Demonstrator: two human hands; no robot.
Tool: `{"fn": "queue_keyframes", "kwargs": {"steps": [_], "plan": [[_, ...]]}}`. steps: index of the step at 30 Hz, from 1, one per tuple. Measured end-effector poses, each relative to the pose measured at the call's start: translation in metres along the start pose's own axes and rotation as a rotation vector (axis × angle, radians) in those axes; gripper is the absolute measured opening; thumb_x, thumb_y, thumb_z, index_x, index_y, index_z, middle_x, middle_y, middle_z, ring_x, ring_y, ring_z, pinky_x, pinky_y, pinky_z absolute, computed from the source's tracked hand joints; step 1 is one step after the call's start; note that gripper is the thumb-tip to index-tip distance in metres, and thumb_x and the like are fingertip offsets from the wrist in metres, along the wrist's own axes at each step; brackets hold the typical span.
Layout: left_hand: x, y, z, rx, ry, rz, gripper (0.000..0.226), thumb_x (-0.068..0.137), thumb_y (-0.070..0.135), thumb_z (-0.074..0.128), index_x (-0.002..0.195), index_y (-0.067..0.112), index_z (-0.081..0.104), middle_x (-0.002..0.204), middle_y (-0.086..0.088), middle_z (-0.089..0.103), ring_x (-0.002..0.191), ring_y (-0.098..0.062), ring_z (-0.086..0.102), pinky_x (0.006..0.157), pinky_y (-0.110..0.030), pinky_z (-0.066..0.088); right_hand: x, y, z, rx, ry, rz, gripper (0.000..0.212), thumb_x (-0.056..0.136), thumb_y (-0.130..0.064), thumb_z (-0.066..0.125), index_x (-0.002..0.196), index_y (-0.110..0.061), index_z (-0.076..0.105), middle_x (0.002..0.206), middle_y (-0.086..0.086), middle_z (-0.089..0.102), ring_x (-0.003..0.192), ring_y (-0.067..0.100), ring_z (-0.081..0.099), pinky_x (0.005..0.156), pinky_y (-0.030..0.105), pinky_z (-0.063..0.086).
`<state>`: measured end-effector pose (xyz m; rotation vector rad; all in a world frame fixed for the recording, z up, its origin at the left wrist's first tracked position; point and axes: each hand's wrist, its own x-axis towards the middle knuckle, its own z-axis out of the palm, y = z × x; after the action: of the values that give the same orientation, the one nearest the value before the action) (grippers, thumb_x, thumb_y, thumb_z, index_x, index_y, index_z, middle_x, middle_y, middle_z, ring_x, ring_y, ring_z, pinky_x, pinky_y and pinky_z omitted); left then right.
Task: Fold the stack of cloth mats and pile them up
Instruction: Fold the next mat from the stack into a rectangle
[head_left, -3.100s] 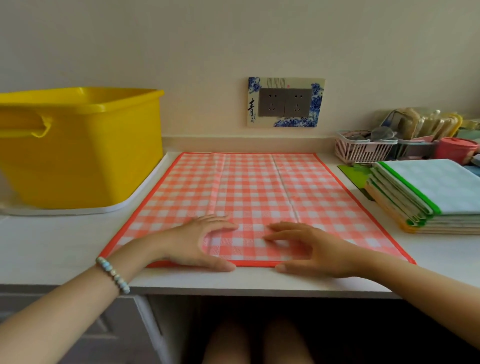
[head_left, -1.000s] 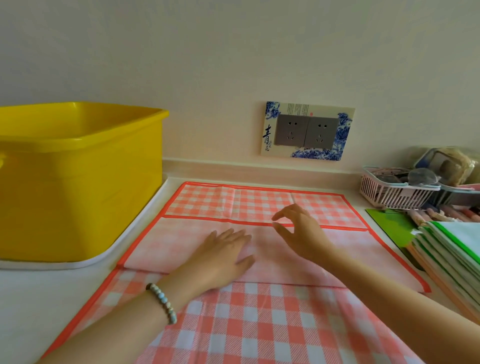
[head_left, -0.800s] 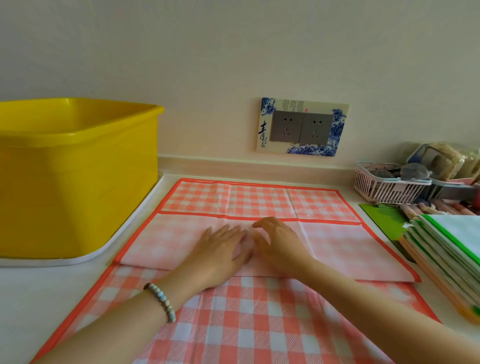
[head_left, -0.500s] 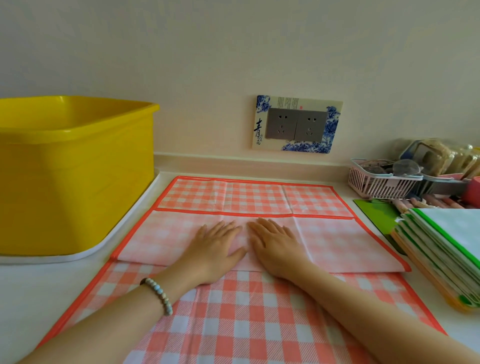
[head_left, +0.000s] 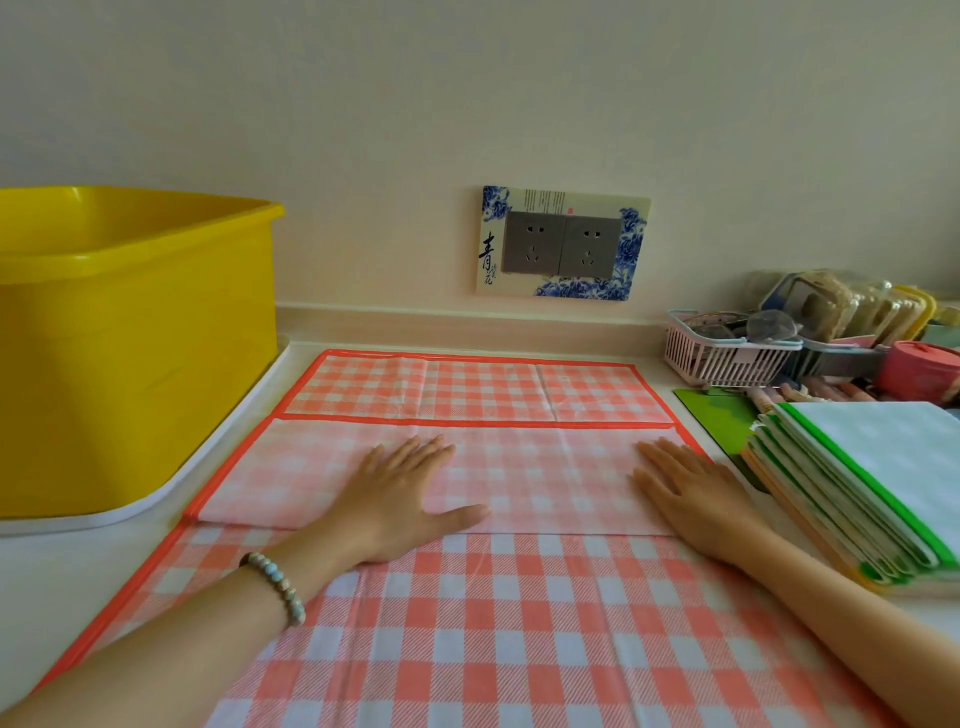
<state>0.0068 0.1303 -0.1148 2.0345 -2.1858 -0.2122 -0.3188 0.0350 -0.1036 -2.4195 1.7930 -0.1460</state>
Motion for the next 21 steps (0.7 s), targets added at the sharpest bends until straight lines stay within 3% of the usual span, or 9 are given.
{"fn": "queue_keyframes", "kwargs": {"steps": [4, 8, 16, 21], "plan": [[0.000, 0.002, -0.001, 0.009, -0.013, -0.001, 0.118, 0.053, 0.100, 0.007, 0.150, 0.033, -0.001, 0.157, 0.016, -0.008, 0.143, -0.005, -0.012, 0.116, -0.040, -0.008, -0.002, 0.012, -0.003, 0.008, -0.006, 0.021, 0.058, 0.096, -0.055, 0.021, 0.149, -0.034, 0.013, 0.158, -0.008, 0.006, 0.145, 0.012, 0.004, 0.119, 0.038, 0.006], [0.000, 0.002, -0.002, 0.014, -0.035, -0.004, 0.120, 0.052, 0.101, 0.010, 0.150, 0.033, -0.004, 0.156, 0.017, -0.012, 0.143, -0.006, -0.015, 0.116, -0.042, -0.010, -0.002, 0.003, -0.008, 0.002, -0.026, 0.013, 0.059, 0.096, -0.055, 0.023, 0.149, -0.032, 0.013, 0.159, -0.006, 0.004, 0.146, 0.014, 0.001, 0.118, 0.038, -0.001], [0.002, 0.004, -0.001, -0.003, -0.029, -0.018, 0.123, 0.048, 0.103, 0.012, 0.150, 0.035, -0.001, 0.157, 0.016, -0.008, 0.143, -0.006, -0.013, 0.116, -0.041, -0.009, -0.018, -0.091, 0.001, 0.107, -0.054, -0.500, 0.055, 0.095, -0.056, 0.025, 0.146, -0.040, 0.019, 0.157, -0.015, 0.008, 0.144, 0.004, 0.000, 0.119, 0.033, -0.003], [0.000, 0.006, -0.002, -0.014, -0.016, -0.035, 0.124, 0.047, 0.103, 0.012, 0.150, 0.035, 0.001, 0.158, 0.016, -0.006, 0.144, -0.005, -0.011, 0.117, -0.041, -0.007, -0.021, -0.109, 0.014, 0.076, -0.057, -0.532, 0.055, 0.094, -0.059, 0.020, 0.146, -0.044, 0.013, 0.156, -0.019, 0.007, 0.144, 0.002, -0.001, 0.118, 0.031, -0.004]]}}
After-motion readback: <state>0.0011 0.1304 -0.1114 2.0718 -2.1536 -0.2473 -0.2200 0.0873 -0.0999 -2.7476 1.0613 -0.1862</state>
